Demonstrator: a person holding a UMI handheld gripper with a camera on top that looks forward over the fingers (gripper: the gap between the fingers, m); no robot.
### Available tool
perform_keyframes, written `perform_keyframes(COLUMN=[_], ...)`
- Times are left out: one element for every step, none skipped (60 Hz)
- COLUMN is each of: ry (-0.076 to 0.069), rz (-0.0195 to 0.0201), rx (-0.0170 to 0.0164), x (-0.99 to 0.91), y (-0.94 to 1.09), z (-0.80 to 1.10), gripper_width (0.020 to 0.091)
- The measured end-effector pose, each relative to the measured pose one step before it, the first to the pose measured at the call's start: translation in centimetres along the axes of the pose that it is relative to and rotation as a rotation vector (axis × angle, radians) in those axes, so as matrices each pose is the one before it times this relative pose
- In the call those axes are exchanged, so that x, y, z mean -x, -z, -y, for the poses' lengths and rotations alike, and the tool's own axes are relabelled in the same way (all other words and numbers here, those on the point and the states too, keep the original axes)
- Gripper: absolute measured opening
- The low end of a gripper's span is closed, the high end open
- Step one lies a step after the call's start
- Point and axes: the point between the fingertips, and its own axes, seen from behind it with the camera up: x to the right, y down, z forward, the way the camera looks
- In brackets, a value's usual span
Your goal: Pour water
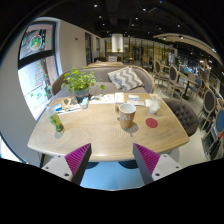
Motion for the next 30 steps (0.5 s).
perform_keyframes(ry=[-0.0016, -0.0002, 0.0008, 0.0013, 0.0016, 0.0008, 0.0031, 0.0028, 0.0028, 0.0031, 0.0030, 0.0028, 0.0029, 0.0029, 0.0027, 0.0026, 0.0021, 0.0017, 0.0016, 0.0015, 0.0011, 0.0012, 0.0009, 0.0017, 0.0028, 0.0023, 0.0019, 0.0033, 0.0025, 0.0031], rz=[0.00051, -0.00015, -0.00099, -0.00139, -0.00174, -0.00112, -0.00239, -0.00169, -0.00099, -0.00062, -0.00022, -0.00008, 0.00006, 0.00025, 0.00072, 0.00123, 0.00162, 0.00230, 0.00310, 0.00398, 0.00453, 0.00453, 0.00529, 0.00533, 0.00533, 0.00583, 0.00605, 0.00581, 0.00669, 0.00693], rx=[0.00202, 0.00184, 0.00168, 0.00119, 0.00023, 0.00054, 0.00158, 0.00124, 0.00139, 0.00083, -0.00021, -0.00115, -0.00124, -0.00084, -0.00077, 0.00006, 0.00105, 0.00144, 0.00096, 0.00018, -0.00026, -0.00043, -0.00125, 0.00025, 0.00147, 0.00053, -0.00028, 0.00203, 0.00052, 0.00296], x=[0.072, 0.071, 0.084, 0.112, 0.144, 0.286, 0.372, 0.312, 0.361, 0.397, 0.398, 0.422, 0.457, 0.401, 0.473, 0.503, 0.509, 0.554, 0.560, 0.597, 0.639, 0.654, 0.735, 0.711, 0.654, 0.756, 0.804, 0.713, 0.872, 0.818], y=[0.027, 0.021, 0.002, 0.008, -0.037, 0.439, -0.319, -0.083, -0.053, -0.065, -0.003, -0.032, -0.090, -0.064, -0.063, -0.047, -0.079, -0.080, -0.048, -0.086, -0.066, -0.049, 0.182, -0.106, -0.320, -0.113, 0.095, -0.402, 0.037, -0.229], z=[-0.043, -0.030, -0.027, -0.035, -0.005, -0.303, 0.242, -0.016, -0.028, -0.018, -0.003, 0.005, 0.045, -0.006, -0.025, -0.024, -0.057, -0.076, -0.075, -0.063, -0.016, -0.035, -0.271, -0.048, 0.183, -0.034, -0.285, 0.199, -0.275, -0.046], gripper_width=[0.0855, 0.0855, 0.0856, 0.0856, 0.0855, 0.0855, 0.0855, 0.0854, 0.0854, 0.0855, 0.0856, 0.0856, 0.0855, 0.0854, 0.0856, 0.0855, 0.0855, 0.0854, 0.0853, 0.0853, 0.0855, 0.0855, 0.0854, 0.0853, 0.0853, 0.0853, 0.0854, 0.0854, 0.0853, 0.0854])
